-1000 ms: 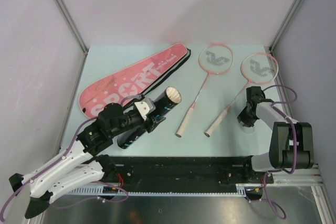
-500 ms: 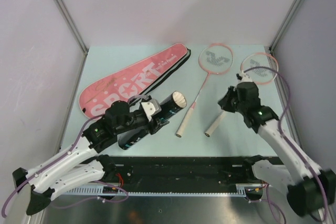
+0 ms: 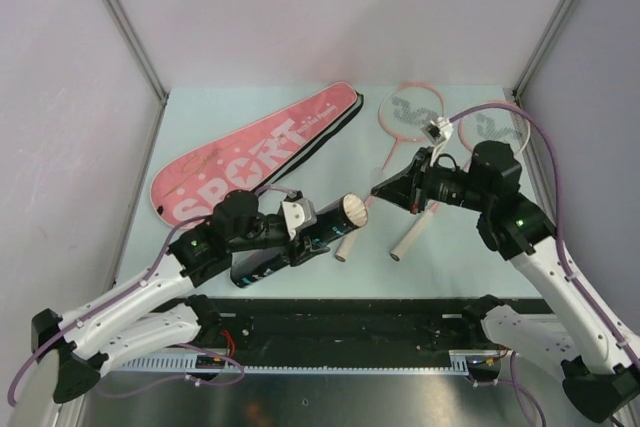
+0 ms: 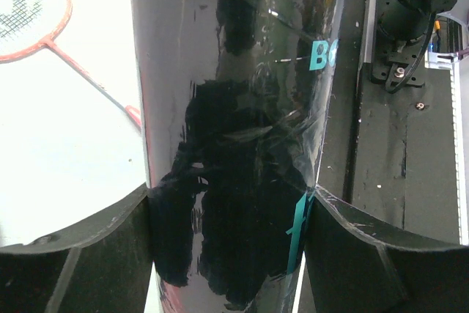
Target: Pack up the badminton gear
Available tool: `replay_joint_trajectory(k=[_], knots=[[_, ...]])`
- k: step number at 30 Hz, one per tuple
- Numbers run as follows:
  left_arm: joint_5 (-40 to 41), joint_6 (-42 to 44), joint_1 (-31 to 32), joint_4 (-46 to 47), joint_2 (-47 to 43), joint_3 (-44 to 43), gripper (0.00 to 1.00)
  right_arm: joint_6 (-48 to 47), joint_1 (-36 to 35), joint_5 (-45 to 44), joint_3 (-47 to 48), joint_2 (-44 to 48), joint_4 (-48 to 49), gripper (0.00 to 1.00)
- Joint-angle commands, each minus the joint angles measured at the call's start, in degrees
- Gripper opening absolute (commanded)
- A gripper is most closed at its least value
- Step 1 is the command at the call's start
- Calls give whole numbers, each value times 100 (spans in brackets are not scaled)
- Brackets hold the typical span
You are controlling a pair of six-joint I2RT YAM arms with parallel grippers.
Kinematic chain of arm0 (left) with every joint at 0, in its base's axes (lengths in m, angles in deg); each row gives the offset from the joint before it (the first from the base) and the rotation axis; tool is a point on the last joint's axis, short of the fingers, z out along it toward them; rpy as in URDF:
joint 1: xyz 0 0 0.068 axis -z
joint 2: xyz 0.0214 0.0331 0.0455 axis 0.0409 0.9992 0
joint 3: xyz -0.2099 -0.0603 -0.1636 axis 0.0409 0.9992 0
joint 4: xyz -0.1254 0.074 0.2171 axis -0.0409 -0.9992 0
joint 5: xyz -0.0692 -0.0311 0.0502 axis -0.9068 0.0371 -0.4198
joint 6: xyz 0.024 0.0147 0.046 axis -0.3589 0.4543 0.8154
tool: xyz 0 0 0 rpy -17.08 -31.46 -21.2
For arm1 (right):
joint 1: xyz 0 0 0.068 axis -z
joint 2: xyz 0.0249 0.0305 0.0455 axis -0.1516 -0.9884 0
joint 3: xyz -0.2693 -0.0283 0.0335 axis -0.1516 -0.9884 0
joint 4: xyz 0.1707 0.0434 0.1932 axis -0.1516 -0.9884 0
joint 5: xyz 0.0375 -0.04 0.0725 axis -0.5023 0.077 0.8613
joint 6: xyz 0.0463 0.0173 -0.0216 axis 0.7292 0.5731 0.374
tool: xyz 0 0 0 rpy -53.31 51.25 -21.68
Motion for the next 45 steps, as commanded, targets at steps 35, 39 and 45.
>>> replay_joint_trajectory(k=[35, 39, 45], knots=[[-460, 566, 60, 292, -134, -31, 11, 1558, -752, 2228, -384, -1011, 1520, 0], [-556, 548, 69, 362, -292, -31, 10, 2242, -805, 2246, -744, -994, 2251, 0], [-794, 302, 69, 836, -678, 100, 8, 3359, -902, 2027, -1421, -1073, 3781, 0]])
